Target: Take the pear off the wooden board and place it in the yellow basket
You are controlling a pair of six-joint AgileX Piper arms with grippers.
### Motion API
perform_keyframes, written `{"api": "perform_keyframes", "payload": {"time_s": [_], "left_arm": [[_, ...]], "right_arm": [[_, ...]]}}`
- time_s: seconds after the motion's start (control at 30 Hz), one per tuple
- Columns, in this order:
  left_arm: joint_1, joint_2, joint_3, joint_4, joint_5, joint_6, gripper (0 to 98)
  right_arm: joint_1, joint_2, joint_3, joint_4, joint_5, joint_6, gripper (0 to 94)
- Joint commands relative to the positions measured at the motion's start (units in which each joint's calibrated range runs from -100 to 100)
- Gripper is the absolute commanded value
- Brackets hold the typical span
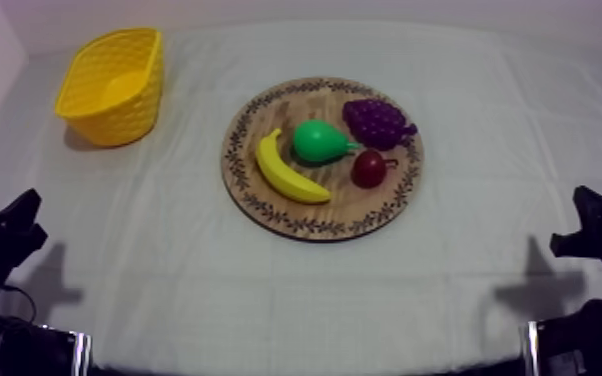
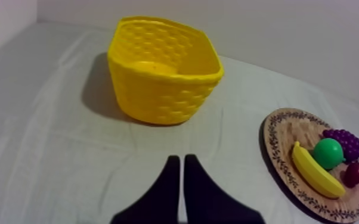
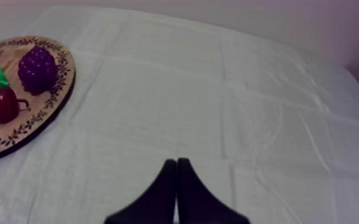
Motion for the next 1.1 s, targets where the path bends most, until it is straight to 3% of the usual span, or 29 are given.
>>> {"api": "perform_keyframes", "payload": {"time_s": [0.0,0.53,0.7,0.9,1.07], "left_arm": [[0.0,-0.1,-1.6,-0.23,6.6,-13.2,3.9],[-0.2,-0.1,-2.0,-0.28,8.2,-14.4,0.2],[-0.1,1.5,-2.5,0.66,4.8,-15.9,0.1],[0.8,12.3,-15.0,2.21,3.8,-19.5,0.1],[4.3,26.0,-32.0,0.35,3.6,-20.4,0.1]], "right_arm": [[0.0,0.0,0.0,0.0,0.0,0.0,0.3],[0.0,0.0,0.0,0.0,0.0,0.0,0.3],[0.0,0.0,0.0,0.0,0.0,0.0,0.3],[0.0,0.0,0.0,0.0,0.0,0.0,0.3],[0.0,0.0,0.0,0.0,0.0,0.0,0.3]]}}
